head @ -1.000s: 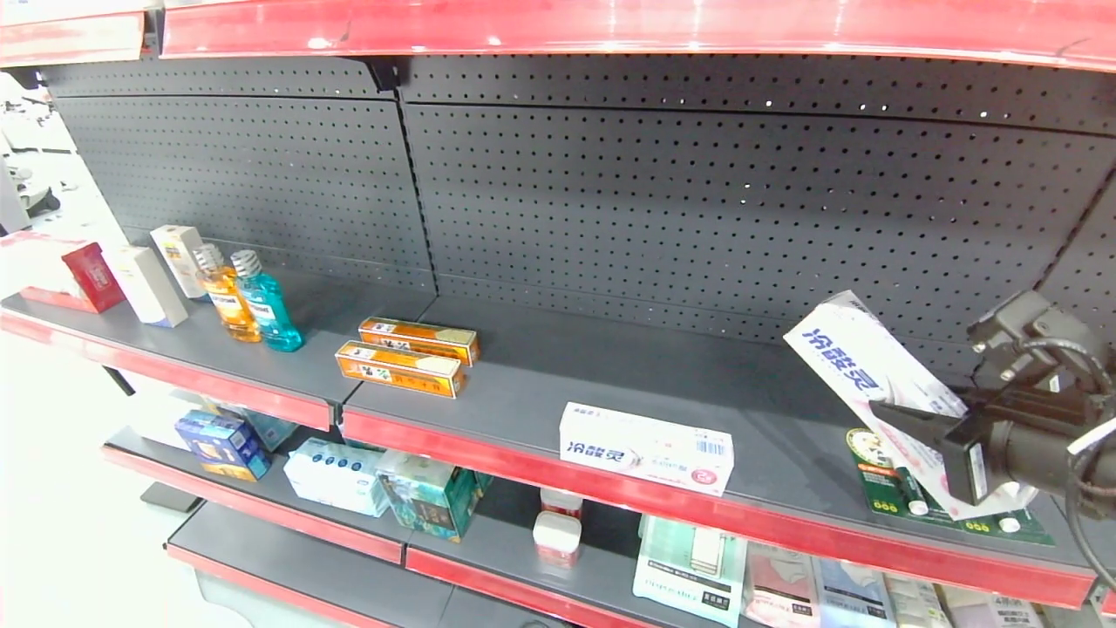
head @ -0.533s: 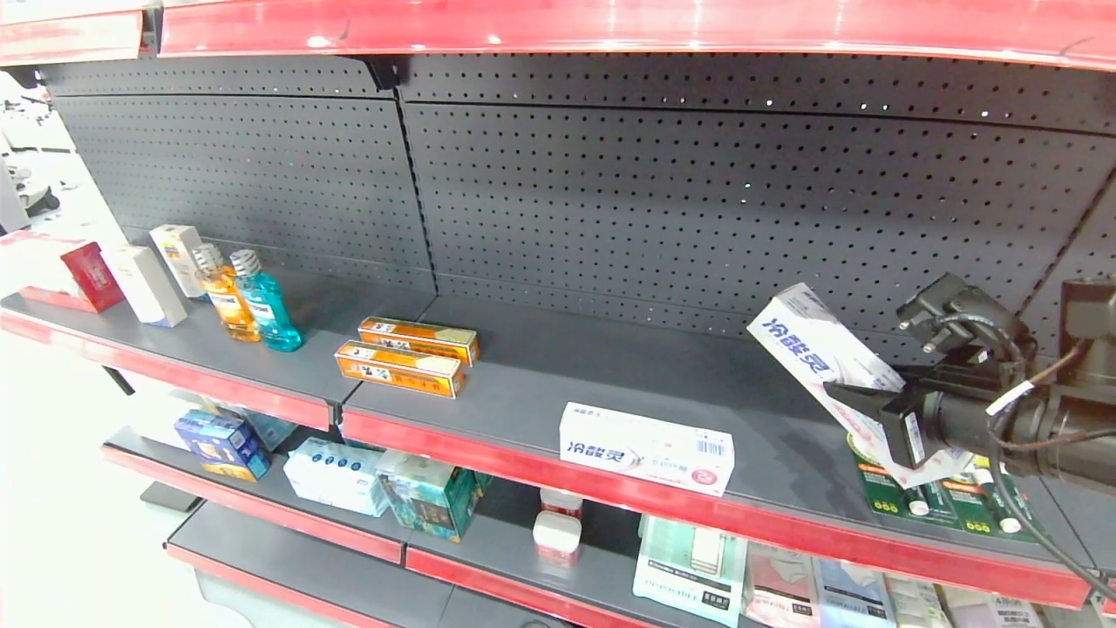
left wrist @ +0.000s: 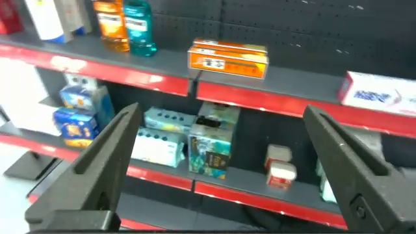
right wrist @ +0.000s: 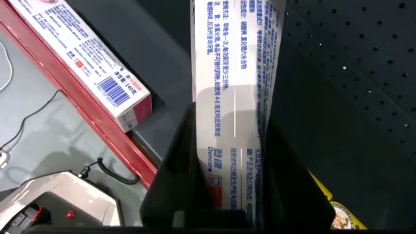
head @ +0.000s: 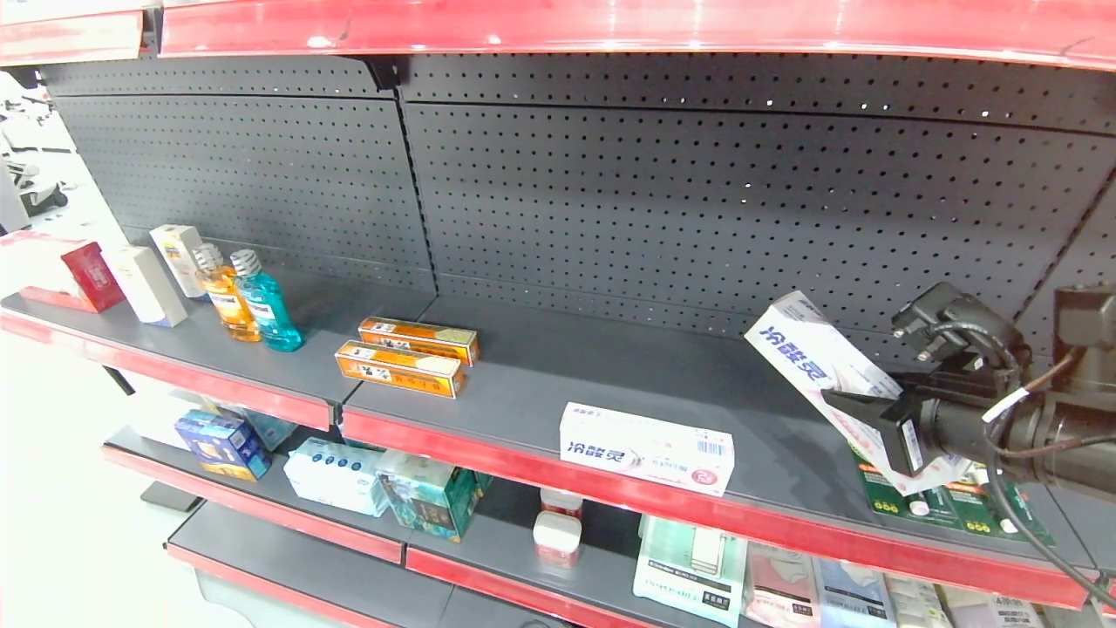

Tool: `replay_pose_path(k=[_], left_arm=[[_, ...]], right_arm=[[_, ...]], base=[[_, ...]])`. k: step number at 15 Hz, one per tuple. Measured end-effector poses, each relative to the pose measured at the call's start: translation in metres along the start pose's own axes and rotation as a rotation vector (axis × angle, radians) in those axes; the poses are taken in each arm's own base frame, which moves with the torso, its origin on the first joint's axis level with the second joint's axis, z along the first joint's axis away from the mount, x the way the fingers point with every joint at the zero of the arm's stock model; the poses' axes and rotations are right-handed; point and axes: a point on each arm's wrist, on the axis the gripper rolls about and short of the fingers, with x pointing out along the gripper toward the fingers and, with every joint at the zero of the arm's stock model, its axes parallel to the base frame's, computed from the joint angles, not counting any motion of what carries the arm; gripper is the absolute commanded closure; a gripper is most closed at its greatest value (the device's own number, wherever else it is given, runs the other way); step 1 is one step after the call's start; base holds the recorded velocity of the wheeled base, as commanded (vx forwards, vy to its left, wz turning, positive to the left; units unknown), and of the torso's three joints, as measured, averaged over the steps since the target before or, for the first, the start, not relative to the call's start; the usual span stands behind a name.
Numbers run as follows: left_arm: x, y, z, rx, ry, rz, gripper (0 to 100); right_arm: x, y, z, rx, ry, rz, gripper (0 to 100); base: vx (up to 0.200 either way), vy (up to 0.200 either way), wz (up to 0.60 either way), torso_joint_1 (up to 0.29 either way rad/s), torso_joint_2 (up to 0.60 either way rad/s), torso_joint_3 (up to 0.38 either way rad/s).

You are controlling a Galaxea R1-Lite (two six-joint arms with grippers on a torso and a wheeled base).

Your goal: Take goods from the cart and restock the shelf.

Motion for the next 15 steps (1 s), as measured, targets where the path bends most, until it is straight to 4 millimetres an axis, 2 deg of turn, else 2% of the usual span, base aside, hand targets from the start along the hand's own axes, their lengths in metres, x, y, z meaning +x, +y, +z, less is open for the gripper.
replay_pose_path(k=[2, 5, 10, 15], left_arm=[[0.000, 0.001, 0.000, -0.001, -0.002, 0.023, 0], [0.000, 0.003, -0.002, 0.002, 0.011, 0.149, 0], [0.000, 0.003, -0.003, -0.004, 0.020, 0.120, 0], [0.000, 0.003, -0.003, -0.007, 0.019, 0.119, 0]], right_arm=[[-0.002, 0.001, 0.000, -0.002, -0.003, -0.002, 100], [-0.004, 0.001, 0.000, -0.009, -0.009, -0.006, 100], [-0.004, 0.001, 0.000, -0.008, -0.008, -0.003, 100], [0.006, 0.000, 0.002, -0.019, -0.008, 0.038, 100]], base=[[0.000, 0.000, 0.00, 0.000, 0.00, 0.000], [0.000, 0.000, 0.00, 0.000, 0.00, 0.000], [0.000, 0.000, 0.00, 0.000, 0.00, 0.000], [0.000, 0.000, 0.00, 0.000, 0.00, 0.000]])
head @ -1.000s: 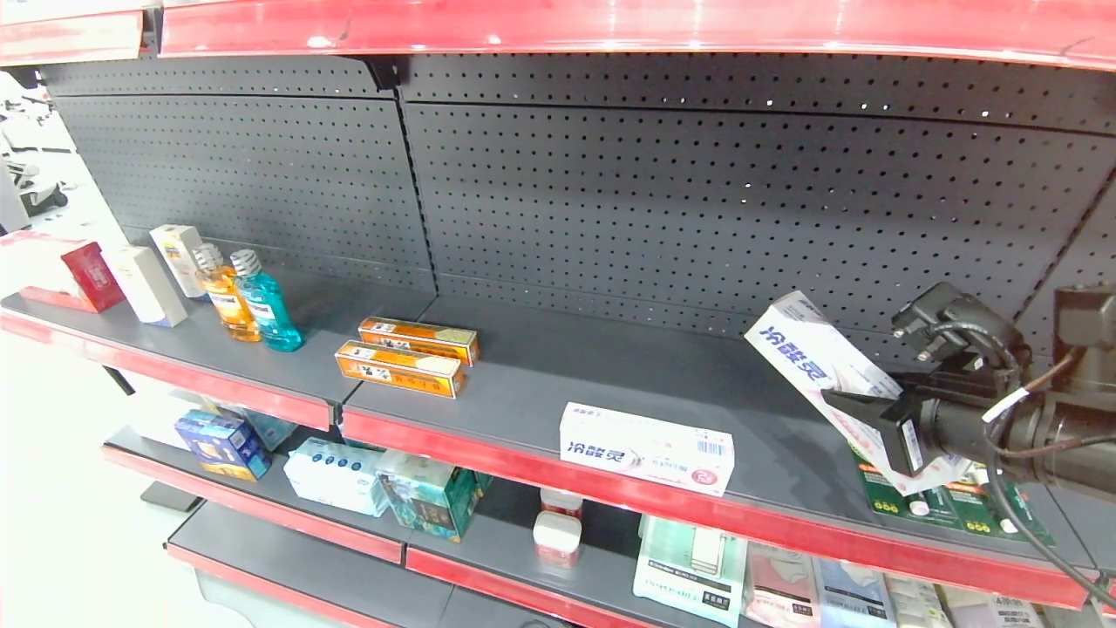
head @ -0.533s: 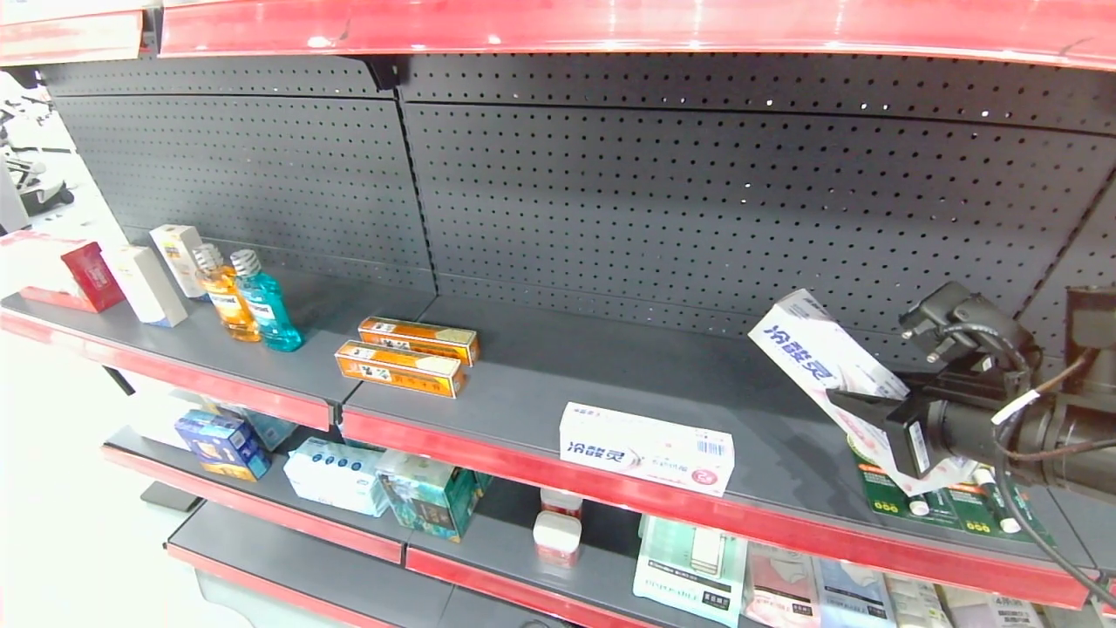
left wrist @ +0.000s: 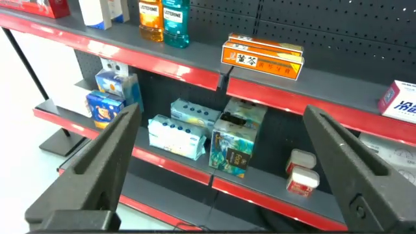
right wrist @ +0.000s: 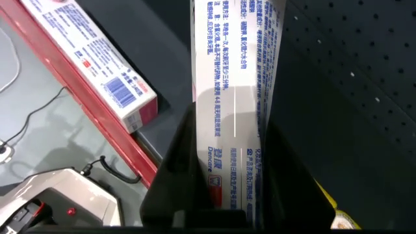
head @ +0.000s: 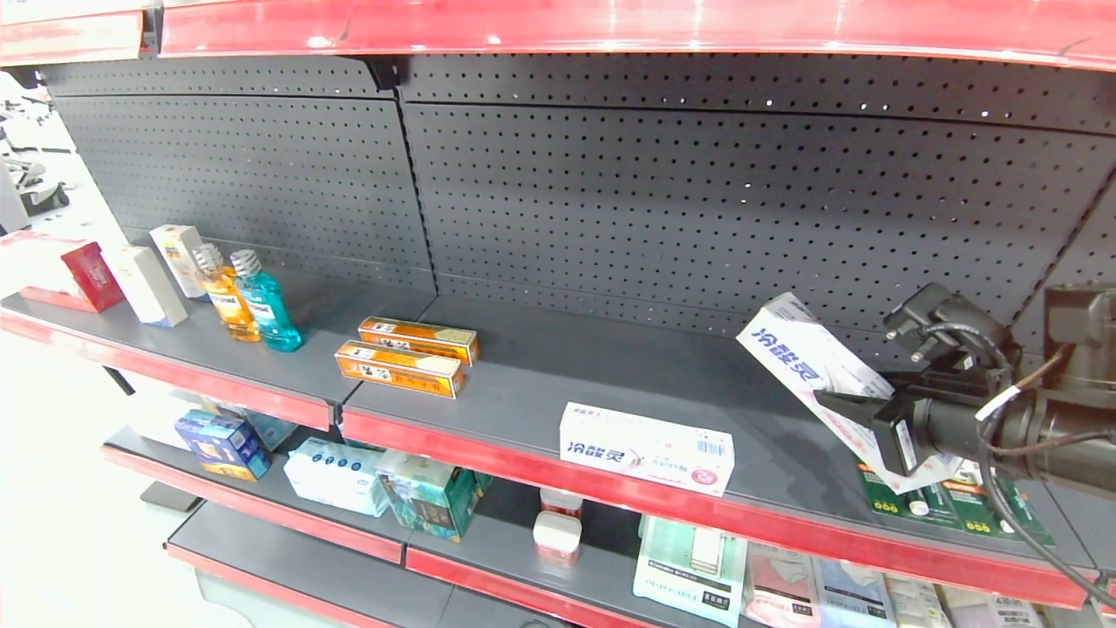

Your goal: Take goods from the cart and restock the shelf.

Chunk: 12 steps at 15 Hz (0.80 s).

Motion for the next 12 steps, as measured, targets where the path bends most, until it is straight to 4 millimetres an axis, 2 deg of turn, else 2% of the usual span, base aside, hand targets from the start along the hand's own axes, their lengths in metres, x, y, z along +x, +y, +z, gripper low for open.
replay_pose_path(k=[3, 6, 9, 12], left_arm=[[0.000, 0.000, 0.000, 0.000, 0.001, 0.001, 0], [0.000, 0.000, 0.000, 0.000, 0.001, 0.001, 0], [0.000, 0.000, 0.000, 0.000, 0.000, 0.001, 0], [0.000, 0.000, 0.000, 0.000, 0.000, 0.001, 0]], right_arm=[[0.013, -0.004, 0.007, -0.013, -0.024, 0.052, 100], [0.034, -0.010, 0.016, -0.050, -0.073, 0.137, 100], [0.056, -0.023, 0.010, -0.141, -0.105, 0.210, 100], [0.070, -0.032, -0.004, -0.148, -0.097, 0.266, 100]], base=[[0.000, 0.000, 0.00, 0.000, 0.00, 0.000], [0.000, 0.000, 0.00, 0.000, 0.00, 0.000], [0.000, 0.000, 0.00, 0.000, 0.00, 0.000], [0.000, 0.000, 0.00, 0.000, 0.00, 0.000]])
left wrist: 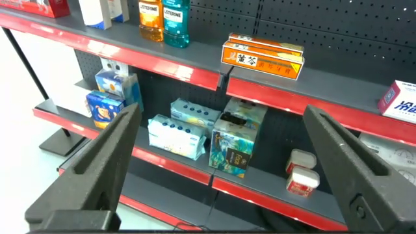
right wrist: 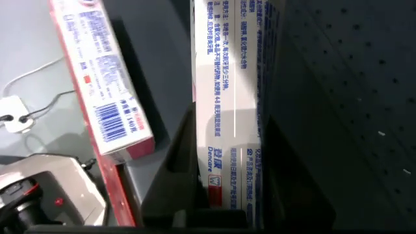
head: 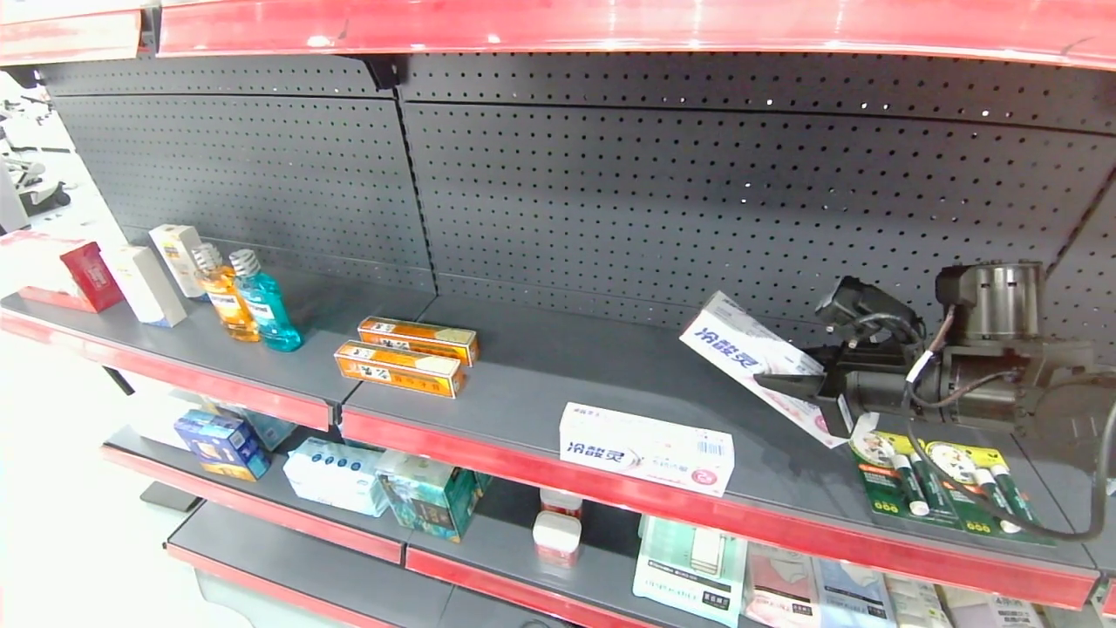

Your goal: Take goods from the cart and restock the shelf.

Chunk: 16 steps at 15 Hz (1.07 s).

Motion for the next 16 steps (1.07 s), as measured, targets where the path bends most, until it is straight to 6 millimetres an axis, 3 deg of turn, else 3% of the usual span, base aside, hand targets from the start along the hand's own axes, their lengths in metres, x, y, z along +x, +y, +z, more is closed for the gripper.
replay_pose_path(k=[3, 8, 16], left_arm=[[0.000, 0.000, 0.000, 0.000, 0.000, 0.000, 0], [0.000, 0.000, 0.000, 0.000, 0.000, 0.000, 0], [0.000, 0.000, 0.000, 0.000, 0.000, 0.000, 0]], right_arm=[[0.010, -0.008, -0.011, -0.009, 0.008, 0.029, 100], [0.032, -0.015, -0.009, -0.028, -0.012, 0.059, 100], [0.061, -0.010, -0.010, -0.050, -0.007, 0.112, 100]], base=[[0.000, 0.000, 0.00, 0.000, 0.00, 0.000], [0.000, 0.000, 0.00, 0.000, 0.00, 0.000], [0.000, 0.000, 0.00, 0.000, 0.00, 0.000]])
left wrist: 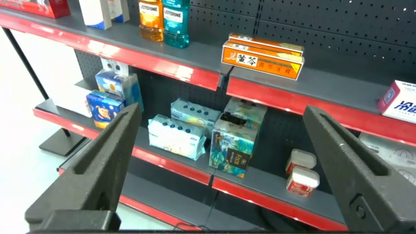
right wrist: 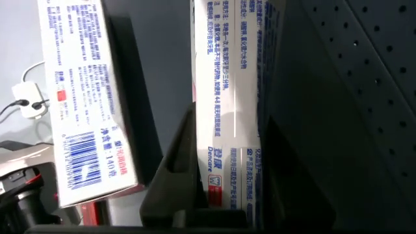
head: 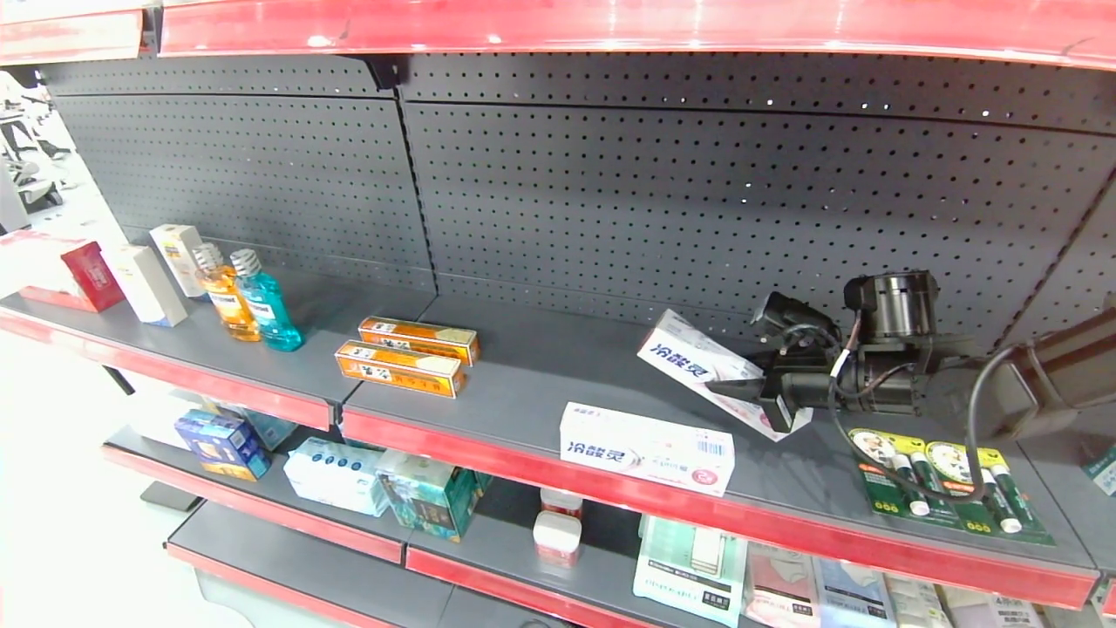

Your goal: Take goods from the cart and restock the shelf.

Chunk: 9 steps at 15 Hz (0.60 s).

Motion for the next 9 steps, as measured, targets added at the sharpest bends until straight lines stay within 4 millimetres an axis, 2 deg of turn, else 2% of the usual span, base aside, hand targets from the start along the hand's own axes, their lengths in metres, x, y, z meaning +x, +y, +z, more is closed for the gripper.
replay_pose_path(k=[5, 6, 9], left_arm=[[0.0000, 0.0000, 0.0000, 0.000, 0.000, 0.000, 0], [0.0000, 0.0000, 0.0000, 0.000, 0.000, 0.000, 0], [0.0000, 0.0000, 0.0000, 0.000, 0.000, 0.000, 0]], right_arm=[[0.0063, -0.0039, -0.0062, -0.009, 0.008, 0.004, 100], [0.0063, -0.0040, -0.0077, -0.006, 0.012, 0.005, 0], [0.0068, -0.0031, -0.0101, 0.001, 0.017, 0.009, 0]], base=[[0.000, 0.000, 0.00, 0.000, 0.00, 0.000], [0.000, 0.000, 0.00, 0.000, 0.00, 0.000], [0.000, 0.000, 0.00, 0.000, 0.00, 0.000]])
